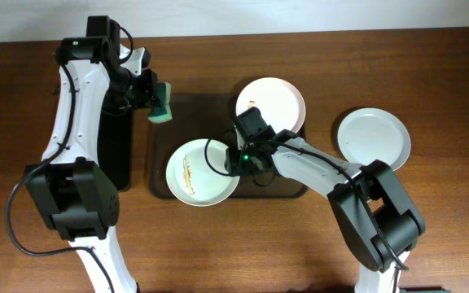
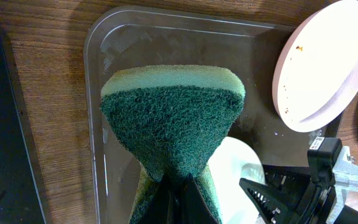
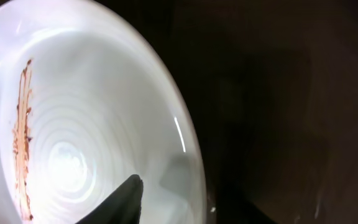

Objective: Clean dirty plates on tray and stack at the side

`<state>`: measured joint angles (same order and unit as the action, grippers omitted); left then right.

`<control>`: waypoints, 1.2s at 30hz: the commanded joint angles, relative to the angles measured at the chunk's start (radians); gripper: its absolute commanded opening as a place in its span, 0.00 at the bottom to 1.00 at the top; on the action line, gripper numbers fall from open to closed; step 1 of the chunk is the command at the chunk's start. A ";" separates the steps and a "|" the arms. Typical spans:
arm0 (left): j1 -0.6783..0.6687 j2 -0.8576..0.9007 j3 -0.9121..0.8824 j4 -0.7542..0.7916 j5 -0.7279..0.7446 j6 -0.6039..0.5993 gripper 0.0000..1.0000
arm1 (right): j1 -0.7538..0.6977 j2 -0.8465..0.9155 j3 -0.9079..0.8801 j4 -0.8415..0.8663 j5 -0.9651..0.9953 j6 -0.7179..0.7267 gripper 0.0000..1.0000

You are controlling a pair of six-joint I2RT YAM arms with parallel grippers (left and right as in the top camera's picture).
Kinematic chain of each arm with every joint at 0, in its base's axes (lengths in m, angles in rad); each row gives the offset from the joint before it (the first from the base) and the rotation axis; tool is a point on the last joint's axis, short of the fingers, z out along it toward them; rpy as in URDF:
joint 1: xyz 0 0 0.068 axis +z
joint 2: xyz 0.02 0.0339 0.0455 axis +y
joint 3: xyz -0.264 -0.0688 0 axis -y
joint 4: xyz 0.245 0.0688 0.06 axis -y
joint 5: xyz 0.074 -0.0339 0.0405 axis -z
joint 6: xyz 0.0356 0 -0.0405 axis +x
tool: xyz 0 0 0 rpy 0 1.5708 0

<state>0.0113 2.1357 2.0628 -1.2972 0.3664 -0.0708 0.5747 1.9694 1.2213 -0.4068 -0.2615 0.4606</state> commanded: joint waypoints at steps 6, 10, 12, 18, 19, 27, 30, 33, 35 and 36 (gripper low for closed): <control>-0.004 -0.006 0.016 0.003 0.003 0.020 0.01 | 0.000 0.018 0.015 0.017 -0.019 0.028 0.04; -0.004 -0.006 0.016 0.002 0.003 0.020 0.01 | 0.000 0.016 0.047 0.025 -0.015 0.074 0.04; -0.004 -0.006 0.016 0.002 0.003 0.020 0.01 | 0.000 0.016 0.070 0.026 0.045 0.137 0.04; -0.004 -0.006 0.016 -0.002 0.003 0.020 0.01 | 0.007 0.016 0.088 -0.005 0.212 0.274 0.04; -0.004 -0.006 0.016 -0.002 0.003 0.020 0.01 | 0.013 0.016 0.088 -0.017 0.230 0.283 0.04; -0.004 -0.006 0.016 -0.002 -0.012 0.019 0.01 | 0.053 0.016 0.088 -0.043 0.307 0.308 0.06; -0.004 -0.006 0.016 -0.003 -0.015 0.019 0.01 | 0.053 0.016 0.088 -0.050 0.307 0.308 0.33; -0.004 -0.006 0.016 -0.006 -0.015 0.020 0.01 | 0.053 0.016 0.088 -0.060 0.292 0.307 0.46; -0.004 -0.006 0.016 -0.009 -0.015 0.019 0.01 | 0.053 0.016 0.088 -0.061 0.281 0.305 0.46; -0.004 -0.006 0.016 -0.010 -0.015 0.019 0.01 | 0.053 0.016 0.088 -0.061 0.267 0.303 0.43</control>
<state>0.0113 2.1353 2.0628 -1.3018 0.3584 -0.0708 0.6228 1.9705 1.2922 -0.4660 0.0212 0.7624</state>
